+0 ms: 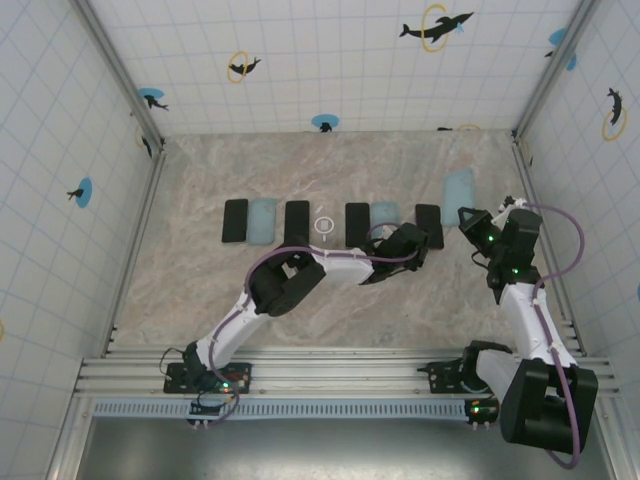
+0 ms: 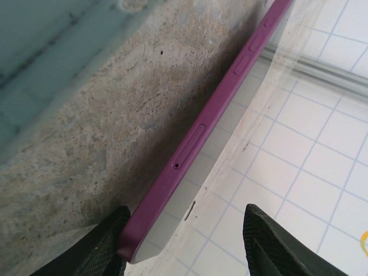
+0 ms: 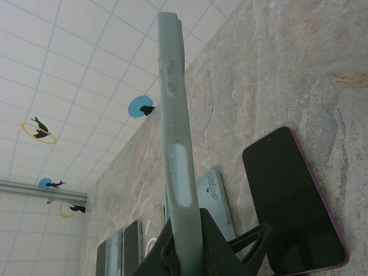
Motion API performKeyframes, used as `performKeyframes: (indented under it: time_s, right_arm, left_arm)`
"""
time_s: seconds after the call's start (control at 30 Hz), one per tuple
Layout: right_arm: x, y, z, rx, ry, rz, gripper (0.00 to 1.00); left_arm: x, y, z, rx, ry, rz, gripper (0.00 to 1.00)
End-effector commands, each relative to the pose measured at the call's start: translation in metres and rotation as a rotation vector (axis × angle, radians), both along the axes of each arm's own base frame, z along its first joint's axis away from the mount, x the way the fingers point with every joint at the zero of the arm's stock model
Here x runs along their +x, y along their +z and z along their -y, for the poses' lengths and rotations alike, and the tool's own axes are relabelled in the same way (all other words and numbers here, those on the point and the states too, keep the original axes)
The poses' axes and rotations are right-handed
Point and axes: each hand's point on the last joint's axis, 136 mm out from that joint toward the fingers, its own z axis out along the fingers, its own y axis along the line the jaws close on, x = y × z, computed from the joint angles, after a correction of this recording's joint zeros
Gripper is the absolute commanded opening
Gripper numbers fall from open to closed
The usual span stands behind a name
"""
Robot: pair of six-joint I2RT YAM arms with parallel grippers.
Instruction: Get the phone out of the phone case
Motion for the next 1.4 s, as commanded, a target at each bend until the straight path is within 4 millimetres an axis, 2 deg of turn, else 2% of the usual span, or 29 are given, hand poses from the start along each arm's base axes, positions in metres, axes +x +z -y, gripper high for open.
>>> performKeyframes:
  time_s: [0.0, 0.1, 0.2, 0.23, 0.43, 0.53, 0.63, 0.83, 0.97, 1.13, 1.37]
  right_arm:
    - [0.004, 0.007, 0.002, -0.013, -0.004, 0.040, 0.00]
    - [0.005, 0.006, 0.003, -0.021, -0.003, 0.030, 0.00]
    - [0.006, 0.006, 0.004, -0.021, -0.007, 0.027, 0.00]
    - [0.006, 0.006, 0.005, -0.023, -0.007, 0.025, 0.00]
    - [0.009, 0.005, 0.007, -0.032, -0.009, 0.016, 0.00]
    - [0.011, 0.002, 0.016, -0.059, -0.043, 0.007, 0.00]
    - [0.011, -0.003, 0.020, -0.077, -0.038, 0.001, 0.00]
    - [0.008, -0.029, 0.032, -0.123, -0.042, -0.056, 0.00]
    - [0.004, -0.048, 0.029, -0.104, 0.021, -0.083, 0.00]
    - [0.001, -0.071, 0.033, -0.116, 0.050, -0.098, 0.00]
    - [0.013, -0.093, 0.033, -0.106, 0.122, -0.135, 0.00]
  left_arm:
    - [-0.014, -0.007, -0.012, 0.102, -0.004, -0.056, 0.55]
    - [-0.018, -0.007, -0.014, 0.106, -0.013, -0.071, 0.56]
    - [-0.024, -0.017, -0.018, 0.120, -0.010, -0.095, 0.57]
    - [-0.023, 0.002, -0.018, 0.090, -0.008, -0.086, 0.58]
    - [-0.025, 0.008, -0.020, 0.096, -0.014, -0.081, 0.59]
    - [-0.026, 0.012, -0.020, 0.087, -0.016, -0.071, 0.59]
    - [-0.022, 0.027, -0.017, 0.078, -0.031, -0.023, 0.60]
    - [-0.020, 0.059, -0.020, 0.081, -0.092, 0.079, 0.65]
    - [-0.016, 0.083, -0.027, 0.073, -0.118, 0.151, 0.67]
    - [-0.012, 0.111, -0.032, 0.064, -0.156, 0.253, 0.74]
    - [-0.009, 0.135, -0.039, -0.002, -0.183, 0.372, 0.80]
